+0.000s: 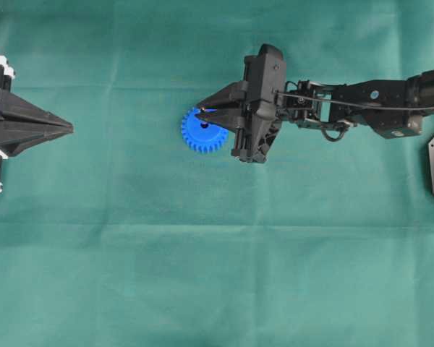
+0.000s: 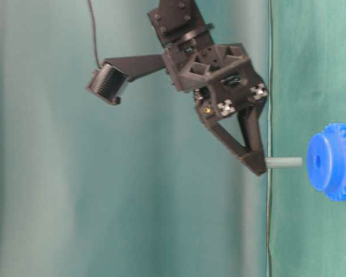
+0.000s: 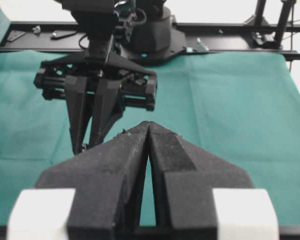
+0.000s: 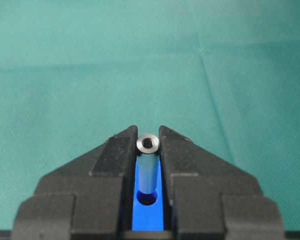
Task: Insert the shaft placed at a random location into the center hole of the medium gear at another random location.
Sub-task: 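Align the held shaft above the blue gear's center hole, then lower the shaft with the right gripper into the gear's center hole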
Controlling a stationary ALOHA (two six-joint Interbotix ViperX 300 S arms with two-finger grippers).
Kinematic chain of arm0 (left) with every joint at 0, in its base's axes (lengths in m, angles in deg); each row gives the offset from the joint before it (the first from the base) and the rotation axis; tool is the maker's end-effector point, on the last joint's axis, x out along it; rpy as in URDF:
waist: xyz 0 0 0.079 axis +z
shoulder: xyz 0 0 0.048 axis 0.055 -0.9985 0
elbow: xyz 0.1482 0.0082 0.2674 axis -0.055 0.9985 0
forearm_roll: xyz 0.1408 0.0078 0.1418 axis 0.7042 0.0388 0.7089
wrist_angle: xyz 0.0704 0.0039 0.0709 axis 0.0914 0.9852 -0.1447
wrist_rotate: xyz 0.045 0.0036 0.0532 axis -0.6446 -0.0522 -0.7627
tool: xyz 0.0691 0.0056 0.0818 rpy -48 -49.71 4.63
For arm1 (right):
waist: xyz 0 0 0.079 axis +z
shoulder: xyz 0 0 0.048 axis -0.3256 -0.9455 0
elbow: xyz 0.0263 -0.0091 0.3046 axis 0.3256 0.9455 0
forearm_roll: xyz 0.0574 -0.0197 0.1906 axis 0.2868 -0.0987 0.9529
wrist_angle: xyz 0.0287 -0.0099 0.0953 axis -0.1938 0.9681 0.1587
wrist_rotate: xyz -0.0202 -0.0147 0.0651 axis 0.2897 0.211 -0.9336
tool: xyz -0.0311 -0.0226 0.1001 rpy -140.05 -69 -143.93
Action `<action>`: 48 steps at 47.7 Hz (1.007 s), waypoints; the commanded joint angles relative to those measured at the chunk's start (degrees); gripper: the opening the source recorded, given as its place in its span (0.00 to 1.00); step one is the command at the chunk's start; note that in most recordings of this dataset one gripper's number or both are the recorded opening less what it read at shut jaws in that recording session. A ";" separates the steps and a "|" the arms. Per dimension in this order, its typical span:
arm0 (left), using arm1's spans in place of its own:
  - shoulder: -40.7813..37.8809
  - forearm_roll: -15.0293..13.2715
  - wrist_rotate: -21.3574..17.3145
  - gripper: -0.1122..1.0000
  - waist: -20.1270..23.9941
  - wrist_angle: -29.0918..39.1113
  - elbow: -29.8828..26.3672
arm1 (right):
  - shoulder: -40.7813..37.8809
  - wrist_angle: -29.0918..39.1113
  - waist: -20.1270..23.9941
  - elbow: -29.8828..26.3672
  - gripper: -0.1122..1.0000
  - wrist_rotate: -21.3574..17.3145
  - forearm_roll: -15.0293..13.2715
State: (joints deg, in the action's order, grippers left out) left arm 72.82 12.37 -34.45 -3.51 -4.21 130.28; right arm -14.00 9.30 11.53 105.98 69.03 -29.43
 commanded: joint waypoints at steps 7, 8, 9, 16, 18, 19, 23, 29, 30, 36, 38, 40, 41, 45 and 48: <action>-0.44 0.18 0.09 0.10 0.09 -0.35 -0.79 | -1.58 -2.99 0.18 -1.05 0.23 0.35 0.35; -0.44 0.18 0.09 0.10 0.09 -0.35 -0.79 | -1.76 -3.08 0.18 -0.97 0.23 0.35 0.44; -0.44 0.18 0.09 0.10 0.09 -0.35 -0.79 | -1.85 -3.08 0.18 -0.97 0.23 0.35 0.53; -0.44 0.18 0.09 0.10 0.09 -0.35 -0.79 | -2.55 -3.08 0.18 -0.79 0.23 0.35 0.88; -0.44 0.18 0.09 0.10 0.09 -0.35 -0.79 | -2.72 -3.08 0.18 -0.70 0.23 0.35 0.88; -0.44 0.18 0.09 0.10 0.09 -0.35 -0.79 | -2.81 -3.16 0.18 -0.62 0.23 0.35 0.88; -0.44 0.18 0.09 0.10 0.09 -0.35 -0.79 | -3.25 -3.08 0.09 -0.53 0.23 0.35 0.97; -0.44 0.18 0.09 0.10 0.09 -0.26 -0.79 | -4.13 -3.16 0.09 -0.62 0.23 0.35 0.97; -0.44 0.18 0.09 0.10 0.09 -0.26 -0.79 | -4.31 -3.16 0.18 -0.62 0.23 0.26 0.97; -0.44 0.18 0.09 0.10 0.09 -0.26 -0.79 | -5.10 -3.16 0.18 -0.62 0.23 0.26 0.97; -0.44 0.18 0.09 0.10 0.09 -0.26 -0.79 | -5.19 -3.34 0.18 -0.62 0.23 0.26 0.97; -0.44 0.09 0.00 0.10 0.09 -0.26 -0.79 | -5.27 -3.43 0.18 -0.53 0.23 0.26 0.97; -0.44 0.18 0.00 0.10 0.09 -0.26 -0.70 | -5.27 -3.43 0.09 -0.62 0.23 0.26 0.97; -0.53 0.18 0.00 0.10 0.09 -0.26 -0.79 | -5.36 -3.52 0.18 -0.53 0.23 0.26 0.97; -0.44 0.18 0.00 0.10 0.09 -0.26 -0.70 | -5.54 -3.52 0.18 -0.62 0.23 0.26 0.97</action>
State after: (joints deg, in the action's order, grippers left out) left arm 72.82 12.46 -34.36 -3.51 -4.21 130.28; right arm -20.33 6.84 11.53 106.07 69.03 -28.64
